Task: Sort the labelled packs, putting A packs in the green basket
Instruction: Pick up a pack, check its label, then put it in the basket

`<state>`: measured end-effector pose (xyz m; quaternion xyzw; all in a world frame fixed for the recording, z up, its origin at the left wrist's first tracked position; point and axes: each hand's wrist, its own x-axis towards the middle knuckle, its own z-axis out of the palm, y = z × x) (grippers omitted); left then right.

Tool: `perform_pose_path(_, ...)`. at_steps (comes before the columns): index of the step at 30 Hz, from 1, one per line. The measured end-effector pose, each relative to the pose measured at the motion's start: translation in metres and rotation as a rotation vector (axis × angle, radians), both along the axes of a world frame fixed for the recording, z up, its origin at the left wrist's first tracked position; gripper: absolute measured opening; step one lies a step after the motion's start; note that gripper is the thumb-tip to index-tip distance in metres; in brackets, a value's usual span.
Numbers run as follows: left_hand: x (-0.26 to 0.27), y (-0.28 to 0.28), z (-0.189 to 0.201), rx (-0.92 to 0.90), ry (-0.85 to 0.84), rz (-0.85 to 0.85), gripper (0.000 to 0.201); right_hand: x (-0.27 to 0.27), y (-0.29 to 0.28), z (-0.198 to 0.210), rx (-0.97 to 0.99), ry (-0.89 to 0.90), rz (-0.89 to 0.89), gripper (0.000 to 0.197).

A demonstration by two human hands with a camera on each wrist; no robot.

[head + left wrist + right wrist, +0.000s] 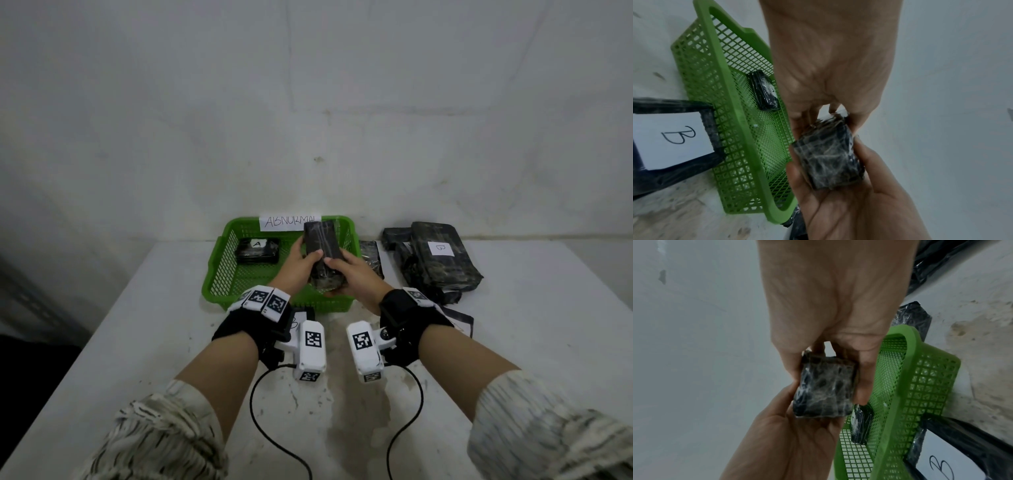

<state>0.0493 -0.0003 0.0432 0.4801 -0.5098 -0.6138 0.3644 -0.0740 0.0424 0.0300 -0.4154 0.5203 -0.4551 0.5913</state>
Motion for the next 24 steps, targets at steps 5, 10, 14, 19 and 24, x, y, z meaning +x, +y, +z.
perform_pose_path(5,0.003,-0.002,-0.001,-0.01,0.036,-0.004,0.062,-0.004,-0.003,0.004,0.003,-0.029,0.013,0.047)
perform_pose_path(10,0.005,0.003,0.002,0.004,0.141,-0.072,0.05,-0.006,0.0,0.009,-0.103,0.027,-0.036,0.058)
perform_pose_path(14,0.012,0.007,0.004,0.101,0.225,-0.152,0.056,-0.01,0.004,0.011,-0.13,0.072,-0.019,0.044)
perform_pose_path(19,0.02,0.003,-0.001,0.169,0.267,-0.144,0.066,-0.015,0.001,0.01,-0.051,0.076,0.076,0.055)
perform_pose_path(24,0.022,0.002,-0.003,0.161,0.255,-0.141,0.064,-0.014,0.0,0.011,-0.139,0.126,0.014,0.05)
